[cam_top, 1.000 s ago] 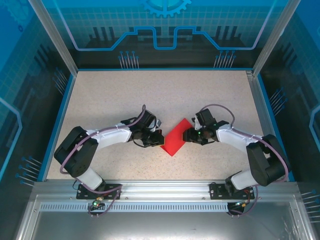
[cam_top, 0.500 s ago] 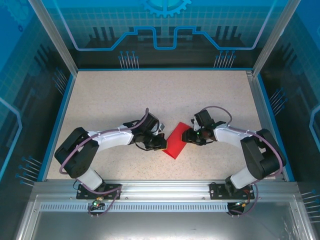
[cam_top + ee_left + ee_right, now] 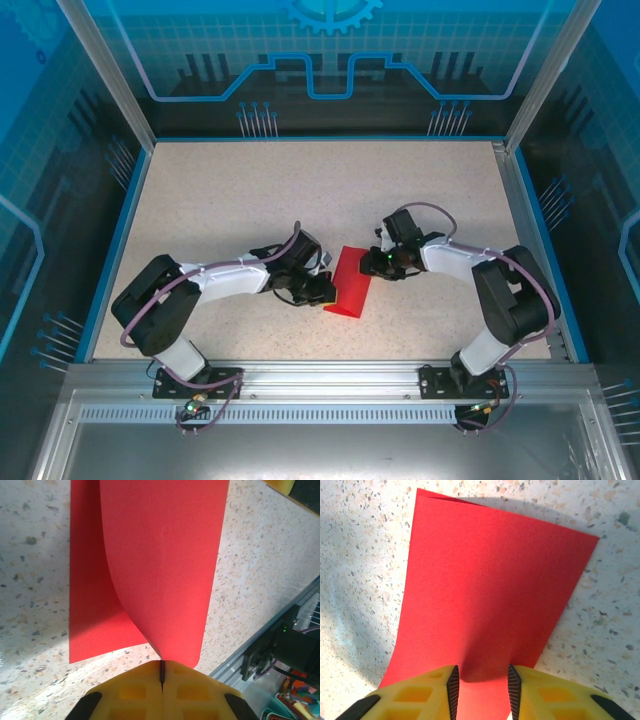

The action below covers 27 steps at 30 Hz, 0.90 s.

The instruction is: Fold a paper plane with a square sheet of paper (pick it up from the middle)

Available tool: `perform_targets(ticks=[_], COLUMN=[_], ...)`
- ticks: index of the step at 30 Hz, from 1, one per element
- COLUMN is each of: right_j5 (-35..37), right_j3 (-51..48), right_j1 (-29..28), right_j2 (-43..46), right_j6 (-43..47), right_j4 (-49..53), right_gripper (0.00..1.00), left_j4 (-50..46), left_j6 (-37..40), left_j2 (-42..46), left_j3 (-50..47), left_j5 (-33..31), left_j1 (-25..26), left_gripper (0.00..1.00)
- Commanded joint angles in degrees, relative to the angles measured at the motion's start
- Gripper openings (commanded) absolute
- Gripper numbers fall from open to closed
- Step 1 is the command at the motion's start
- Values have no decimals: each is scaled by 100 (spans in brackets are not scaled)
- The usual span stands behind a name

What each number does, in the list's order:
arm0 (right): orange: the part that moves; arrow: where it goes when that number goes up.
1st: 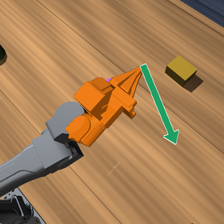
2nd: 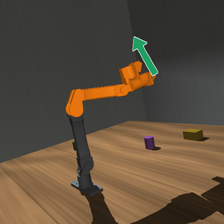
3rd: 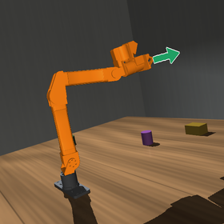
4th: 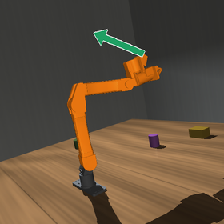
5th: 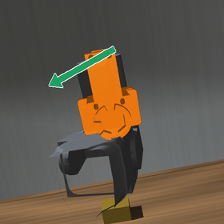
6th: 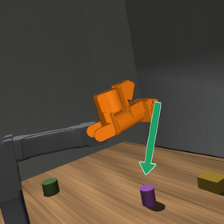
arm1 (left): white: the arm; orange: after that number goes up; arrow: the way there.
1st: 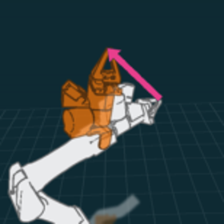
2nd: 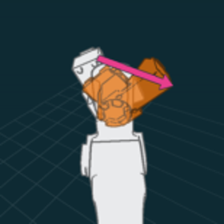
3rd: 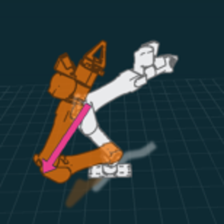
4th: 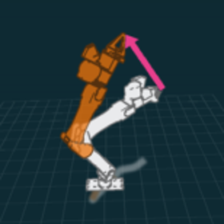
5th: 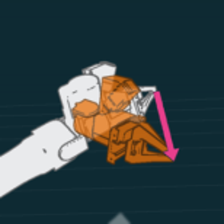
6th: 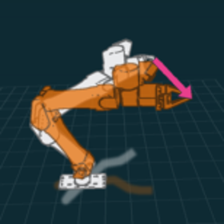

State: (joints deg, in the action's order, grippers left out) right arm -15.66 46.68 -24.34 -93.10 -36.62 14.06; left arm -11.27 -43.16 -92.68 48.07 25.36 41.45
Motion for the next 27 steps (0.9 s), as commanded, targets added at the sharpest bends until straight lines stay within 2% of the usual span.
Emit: perform_targets(ticks=[1,12,27], right_j5=[-124,-173,-210], right_j3=[156,245,124], right_j1=[-7,-95,-97], right_j2=[-121,-459,-546], right_j6=[151,214,288], right_j4=[114,80,-47], right_gripper=[30,21,18], left_j4=[-434,-596,-420], left_j6=[281,501,448], left_j2=[-48,-408,-958], left_j3=[223,576,1135], left_j5=[-348,-550,-129], left_j1=[48,63,94], left_gripper=[0,2,2])
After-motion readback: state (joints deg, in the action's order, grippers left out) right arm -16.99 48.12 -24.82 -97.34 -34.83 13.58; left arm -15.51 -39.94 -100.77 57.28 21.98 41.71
